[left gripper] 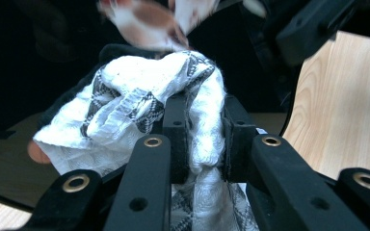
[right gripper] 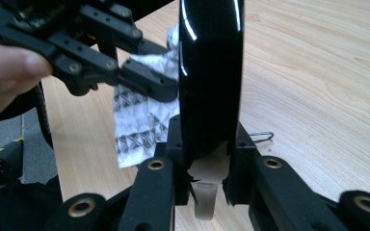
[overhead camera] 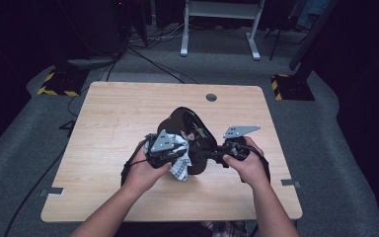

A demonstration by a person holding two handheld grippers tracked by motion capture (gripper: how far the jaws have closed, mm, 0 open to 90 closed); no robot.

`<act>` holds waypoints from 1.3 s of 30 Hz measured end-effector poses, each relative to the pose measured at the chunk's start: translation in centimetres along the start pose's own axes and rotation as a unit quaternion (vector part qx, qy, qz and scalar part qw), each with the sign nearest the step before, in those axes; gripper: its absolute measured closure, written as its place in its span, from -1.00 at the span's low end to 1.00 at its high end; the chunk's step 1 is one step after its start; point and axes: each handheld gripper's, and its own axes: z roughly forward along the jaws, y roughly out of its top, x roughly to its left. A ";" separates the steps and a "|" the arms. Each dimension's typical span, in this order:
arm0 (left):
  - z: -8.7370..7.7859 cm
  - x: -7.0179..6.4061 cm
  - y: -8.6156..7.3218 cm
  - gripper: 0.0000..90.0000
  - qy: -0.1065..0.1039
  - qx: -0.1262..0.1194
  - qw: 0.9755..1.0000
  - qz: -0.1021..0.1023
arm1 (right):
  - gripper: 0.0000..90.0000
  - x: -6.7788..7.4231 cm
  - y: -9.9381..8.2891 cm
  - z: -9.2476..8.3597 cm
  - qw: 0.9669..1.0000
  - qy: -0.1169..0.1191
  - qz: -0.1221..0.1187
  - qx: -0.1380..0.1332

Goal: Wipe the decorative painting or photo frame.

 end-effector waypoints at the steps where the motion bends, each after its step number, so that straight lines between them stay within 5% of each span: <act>1: 0.2 0.0 -0.3 0.71 -0.002 0.003 1.000 -0.002 | 0.71 0.0 0.0 0.0 1.000 0.000 0.000 0.000; 8: 0.8 0.1 -1.9 0.71 -0.011 0.005 1.000 -0.018 | 0.71 0.0 0.0 0.0 1.000 0.000 -0.001 0.000; 19: -0.6 1.8 -0.9 0.71 -0.002 -0.023 0.999 -0.032 | 0.71 0.0 0.0 0.0 1.000 0.002 -0.001 -0.001; 26: 0.6 1.6 -2.7 0.71 -0.013 0.009 0.999 -0.040 | 0.70 0.0 -0.1 0.0 1.000 0.001 0.002 -0.001; 29: 0.3 1.6 -2.3 0.71 -0.003 0.016 0.999 -0.034 | 0.71 0.0 0.0 0.0 1.000 0.002 -0.002 0.000; 34: -1.1 2.3 -0.6 0.70 0.012 -0.012 0.999 -0.031 | 0.71 0.0 0.0 0.0 1.000 0.004 -0.002 0.001; 39: -0.7 2.3 -1.4 0.70 0.020 0.002 0.999 -0.027 | 0.70 0.1 0.0 0.0 1.000 0.004 -0.001 0.000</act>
